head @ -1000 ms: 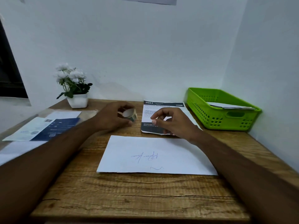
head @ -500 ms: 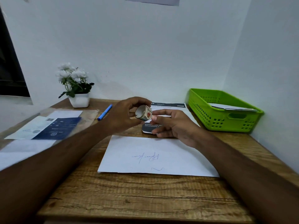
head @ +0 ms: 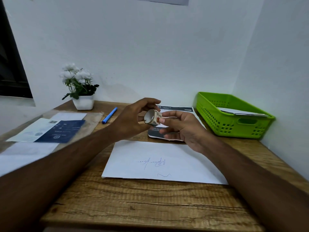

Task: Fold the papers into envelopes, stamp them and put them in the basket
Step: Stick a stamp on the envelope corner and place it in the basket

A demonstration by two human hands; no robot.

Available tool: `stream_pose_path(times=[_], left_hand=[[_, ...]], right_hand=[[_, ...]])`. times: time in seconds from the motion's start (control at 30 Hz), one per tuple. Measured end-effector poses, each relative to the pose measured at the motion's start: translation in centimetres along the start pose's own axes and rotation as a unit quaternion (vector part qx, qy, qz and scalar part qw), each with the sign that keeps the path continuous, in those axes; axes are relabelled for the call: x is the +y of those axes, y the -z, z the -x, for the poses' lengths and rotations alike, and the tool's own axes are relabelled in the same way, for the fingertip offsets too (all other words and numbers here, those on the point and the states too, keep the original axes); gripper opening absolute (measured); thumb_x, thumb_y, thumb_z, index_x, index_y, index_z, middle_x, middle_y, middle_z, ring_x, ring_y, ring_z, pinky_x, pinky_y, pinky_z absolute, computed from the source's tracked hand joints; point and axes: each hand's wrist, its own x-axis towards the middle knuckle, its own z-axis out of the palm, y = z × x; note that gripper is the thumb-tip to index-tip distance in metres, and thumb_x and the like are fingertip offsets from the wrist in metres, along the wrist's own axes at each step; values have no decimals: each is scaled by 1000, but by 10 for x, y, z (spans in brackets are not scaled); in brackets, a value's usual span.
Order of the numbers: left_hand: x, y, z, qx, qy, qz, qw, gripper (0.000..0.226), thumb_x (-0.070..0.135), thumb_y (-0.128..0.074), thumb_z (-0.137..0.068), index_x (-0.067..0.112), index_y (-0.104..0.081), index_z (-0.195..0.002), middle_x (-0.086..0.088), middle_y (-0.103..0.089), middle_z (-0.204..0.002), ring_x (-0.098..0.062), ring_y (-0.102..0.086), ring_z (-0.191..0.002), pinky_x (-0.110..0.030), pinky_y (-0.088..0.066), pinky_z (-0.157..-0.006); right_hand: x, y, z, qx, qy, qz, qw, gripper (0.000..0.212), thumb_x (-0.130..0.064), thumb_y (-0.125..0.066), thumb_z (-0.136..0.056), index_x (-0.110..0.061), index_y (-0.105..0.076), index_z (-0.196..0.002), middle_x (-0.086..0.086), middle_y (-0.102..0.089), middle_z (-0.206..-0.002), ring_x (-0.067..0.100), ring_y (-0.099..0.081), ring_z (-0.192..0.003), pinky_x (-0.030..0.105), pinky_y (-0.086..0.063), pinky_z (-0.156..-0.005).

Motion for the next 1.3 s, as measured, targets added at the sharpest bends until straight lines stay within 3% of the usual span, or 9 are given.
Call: stream_pose_path(times=[0.17, 0.3, 0.4, 0.57, 0.83, 0.93, 1.0, 1.17, 1.3], left_hand=[[5, -1, 2, 28, 4, -11, 1000, 70, 27, -80, -64, 26, -50, -127, 0, -61, -113, -17, -60, -108, -42, -57, -86], [4, -1, 1, 18, 14, -11, 1000, 73, 6, -84, -65, 27, -50, -126, -1, -60, -112, -17, -59, -108, -43, -58, -84], [4, 0, 2, 6, 22, -17, 1000, 73, 2, -83, -66, 23, -50, -128, -2, -60, -112, -19, -59, -109, -41, -58, -84], [4, 1, 0, 3, 32, 2, 999, 73, -1, -82, -66, 27, -50, -125, -2, -60, -114, -20, -59, -111, -45, -56, -87], [4, 14, -1, -6, 34, 5, 999, 64, -7, -80, -67, 21, -55, -118, 3, -64, -117, -9, -61, -111, -27, -55, -86], [-5, 21, -1, 7, 32, -36, 999, 62, -11, -77, -68, 19, -56, -118, 3, -65, -115, -7, -62, -107, -22, -55, -83], [-15, 26, 0, 5, 35, -85, 996, 60, -8, -77, -70, 18, -56, -119, 2, -65, -115, -9, -63, -106, -22, -55, -83], [-41, 43, 1, 3, 56, -293, 954, 54, 8, -72, -81, 18, -51, -130, -3, -61, -125, -14, -56, -103, -27, -46, -85], [-54, 49, 1, -36, 108, -316, 942, 53, 4, -64, -86, 17, -48, -134, -5, -51, -138, -22, -48, -124, -29, -38, -97]], right_hand=[[2, -3, 1, 43, 72, 113, 990, 43, -11, -88, -65, -16, -65, -102, 1, -64, -90, 18, -65, -67, 36, -60, -60], [4, -4, 0, 53, 123, 132, 982, 22, -14, -83, -73, -16, -71, -92, 12, -64, -101, 17, -66, -67, 34, -60, -57], [2, -3, -1, 58, 139, 122, 981, 9, -15, -79, -79, -13, -73, -85, 10, -69, -92, 15, -63, -59, 30, -57, -52], [1, 0, -3, 67, 130, 117, 982, 8, -16, -76, -82, -11, -71, -85, 2, -67, -86, 16, -63, -59, 29, -56, -50], [-3, 6, -5, 85, 106, 47, 990, 5, -19, -65, -91, -14, -64, -92, -1, -65, -82, 11, -61, -54, 24, -50, -44], [-5, 10, -5, 93, 90, 52, 990, 12, -24, -65, -91, -13, -65, -96, 0, -56, -71, 12, -54, -47, 23, -46, -41], [-5, 12, -5, 87, 75, 58, 992, 17, -26, -65, -91, -11, -66, -99, 0, -62, -71, 15, -59, -48, 23, -47, -43], [-2, 13, -4, 60, 59, 60, 995, 12, -18, -71, -87, -11, -70, -97, 5, -75, -91, 21, -71, -70, 26, -54, -54], [1, 14, -4, 13, 17, 83, 996, 24, -16, -75, -82, -10, -73, -105, 5, -75, -103, 21, -73, -81, 27, -58, -63]])
